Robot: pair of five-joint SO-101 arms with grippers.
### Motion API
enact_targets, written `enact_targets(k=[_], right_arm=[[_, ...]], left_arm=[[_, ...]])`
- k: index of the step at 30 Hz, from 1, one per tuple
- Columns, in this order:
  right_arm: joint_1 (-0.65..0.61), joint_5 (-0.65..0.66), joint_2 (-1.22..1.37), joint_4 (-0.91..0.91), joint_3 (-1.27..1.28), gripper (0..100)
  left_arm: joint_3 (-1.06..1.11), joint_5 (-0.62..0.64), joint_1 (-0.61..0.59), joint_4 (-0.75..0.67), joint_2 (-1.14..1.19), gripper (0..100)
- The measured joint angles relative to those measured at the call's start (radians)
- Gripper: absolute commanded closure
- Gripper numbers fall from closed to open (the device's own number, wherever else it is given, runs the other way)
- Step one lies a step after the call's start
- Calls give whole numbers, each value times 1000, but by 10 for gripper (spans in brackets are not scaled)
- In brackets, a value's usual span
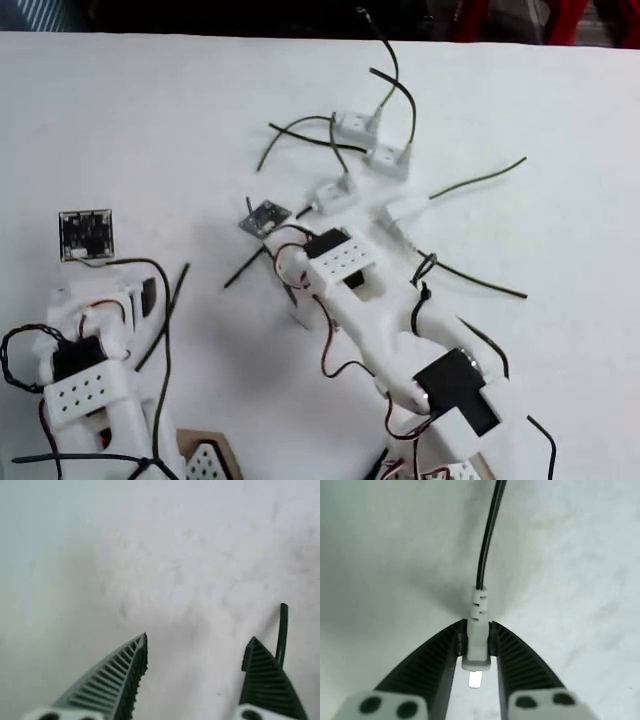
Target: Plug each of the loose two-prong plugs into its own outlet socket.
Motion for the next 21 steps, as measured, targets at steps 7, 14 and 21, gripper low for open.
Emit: enact_targets(k=[7, 14, 21], right_arm=[[0, 0, 0, 6, -2, 981], [-43, -64, -157, 169, -64, 981], [-81, -210, -466, 201, -69, 981]], left_arm=[[0, 0, 0, 0, 0, 698], [0, 0, 0, 0, 0, 698], [0, 0, 0, 0, 0, 695]])
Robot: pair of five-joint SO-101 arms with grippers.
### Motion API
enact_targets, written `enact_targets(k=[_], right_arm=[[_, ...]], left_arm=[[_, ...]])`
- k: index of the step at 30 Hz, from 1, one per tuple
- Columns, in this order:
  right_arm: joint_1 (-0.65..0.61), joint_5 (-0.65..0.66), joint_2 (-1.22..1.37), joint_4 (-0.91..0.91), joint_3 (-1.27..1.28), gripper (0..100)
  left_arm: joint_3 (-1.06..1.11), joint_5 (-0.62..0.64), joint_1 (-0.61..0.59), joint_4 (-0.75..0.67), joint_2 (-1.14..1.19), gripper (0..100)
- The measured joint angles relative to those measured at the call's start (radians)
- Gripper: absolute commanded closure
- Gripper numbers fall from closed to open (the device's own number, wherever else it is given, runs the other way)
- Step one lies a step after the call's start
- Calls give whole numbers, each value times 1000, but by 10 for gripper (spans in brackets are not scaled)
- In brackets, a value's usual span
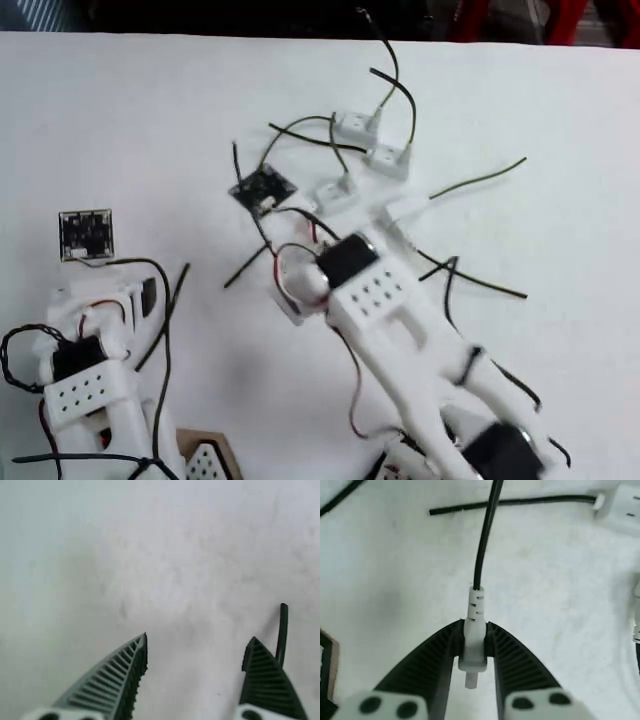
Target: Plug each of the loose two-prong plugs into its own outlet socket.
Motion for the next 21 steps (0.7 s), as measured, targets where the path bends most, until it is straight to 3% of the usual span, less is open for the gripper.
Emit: enact_targets(k=[7, 14, 21], right_arm=[[2, -80, -195, -210, 201, 981], [0, -137, -388, -597, 537, 981], [-9, -137, -658, -786, 790, 981]], left_arm=[[0, 35, 15, -48, 0, 696], [-64, 186, 199, -61, 0, 698], [-173, 299, 382, -61, 0, 698]])
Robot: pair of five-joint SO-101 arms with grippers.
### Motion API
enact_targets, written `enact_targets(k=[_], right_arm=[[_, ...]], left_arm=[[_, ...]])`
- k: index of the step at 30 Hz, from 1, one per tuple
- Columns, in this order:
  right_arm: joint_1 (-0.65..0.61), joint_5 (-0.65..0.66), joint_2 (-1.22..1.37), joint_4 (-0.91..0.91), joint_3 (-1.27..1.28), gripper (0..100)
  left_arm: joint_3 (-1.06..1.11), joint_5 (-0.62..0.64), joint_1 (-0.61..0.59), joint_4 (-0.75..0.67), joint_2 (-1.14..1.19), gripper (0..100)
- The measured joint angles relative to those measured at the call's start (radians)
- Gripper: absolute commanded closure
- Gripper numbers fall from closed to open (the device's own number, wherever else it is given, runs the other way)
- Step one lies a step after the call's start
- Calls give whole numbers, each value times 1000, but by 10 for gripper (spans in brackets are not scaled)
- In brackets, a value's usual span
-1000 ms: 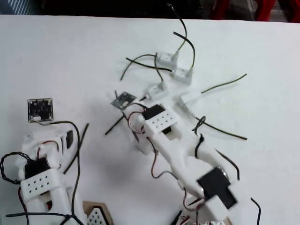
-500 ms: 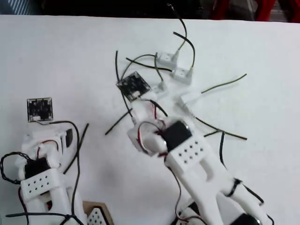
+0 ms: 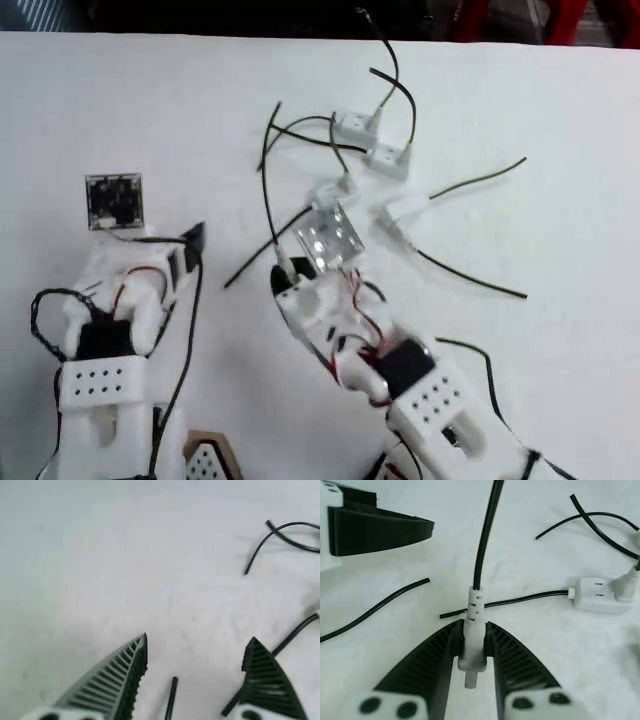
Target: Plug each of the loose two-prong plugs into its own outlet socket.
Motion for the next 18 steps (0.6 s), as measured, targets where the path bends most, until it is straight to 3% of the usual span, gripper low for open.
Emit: enact_targets(k=[9, 18], right_arm=[[-63, 0, -295, -35, 164, 981], [-64, -2, -298, -35, 166, 981]], left_arm=[[-107, 18, 255, 3, 0, 696], [-259, 18, 420, 270, 0, 695]])
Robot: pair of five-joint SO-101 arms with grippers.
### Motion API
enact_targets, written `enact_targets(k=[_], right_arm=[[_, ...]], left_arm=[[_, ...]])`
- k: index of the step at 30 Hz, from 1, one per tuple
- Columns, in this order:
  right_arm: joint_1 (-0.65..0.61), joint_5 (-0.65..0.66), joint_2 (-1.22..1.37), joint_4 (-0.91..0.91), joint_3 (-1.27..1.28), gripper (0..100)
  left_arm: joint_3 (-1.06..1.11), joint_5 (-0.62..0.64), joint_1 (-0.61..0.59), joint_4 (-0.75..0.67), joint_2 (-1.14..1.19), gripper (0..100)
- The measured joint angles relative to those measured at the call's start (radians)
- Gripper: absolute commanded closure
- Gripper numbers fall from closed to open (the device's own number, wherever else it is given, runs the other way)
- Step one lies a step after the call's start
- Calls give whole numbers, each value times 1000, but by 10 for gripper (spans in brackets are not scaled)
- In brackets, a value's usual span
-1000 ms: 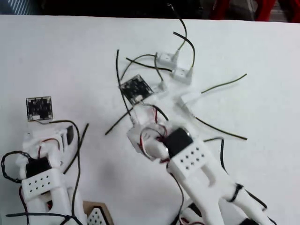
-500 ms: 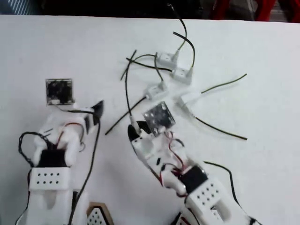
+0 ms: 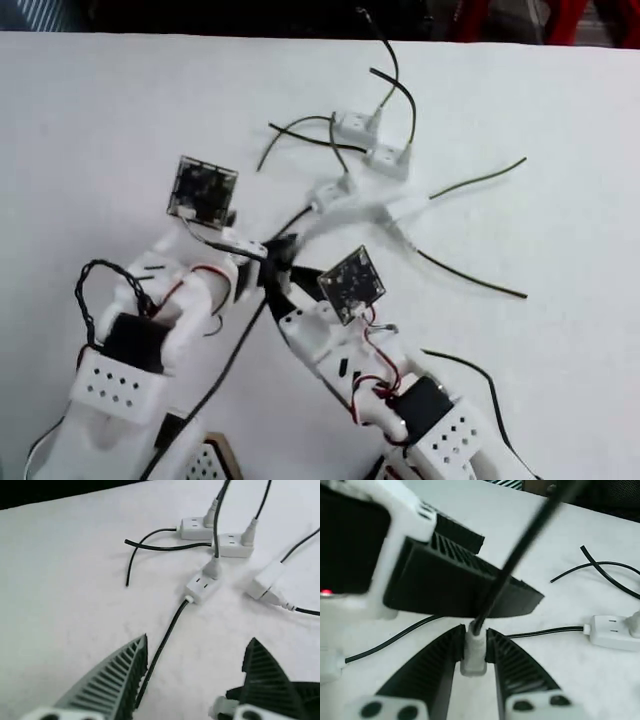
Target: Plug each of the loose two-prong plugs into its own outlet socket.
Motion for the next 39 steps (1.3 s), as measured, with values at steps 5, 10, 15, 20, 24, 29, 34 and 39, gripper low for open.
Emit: enact_targets(k=[5, 10, 15, 20, 24, 29, 34, 39], right_arm=[[0, 0, 26, 0, 0, 981], [0, 0, 34, 0, 0, 981], [25, 0, 34, 0, 0, 982], [26, 0, 34, 0, 0, 982], [91, 0, 34, -38, 0, 982], [169, 0, 34, -75, 0, 982], [212, 0, 34, -94, 0, 982], [216, 0, 34, -94, 0, 982]], left_arm=[[-38, 0, 58, 80, 0, 695], [-38, 2, 72, 86, 0, 694], [-38, 0, -54, 86, 0, 694], [-124, -141, -232, 213, 0, 694], [-207, -285, -348, 385, 0, 693], [-235, -508, -457, 539, 0, 646], [-235, -644, -572, 614, 49, 625], [-241, -813, -684, 618, 276, 627]])
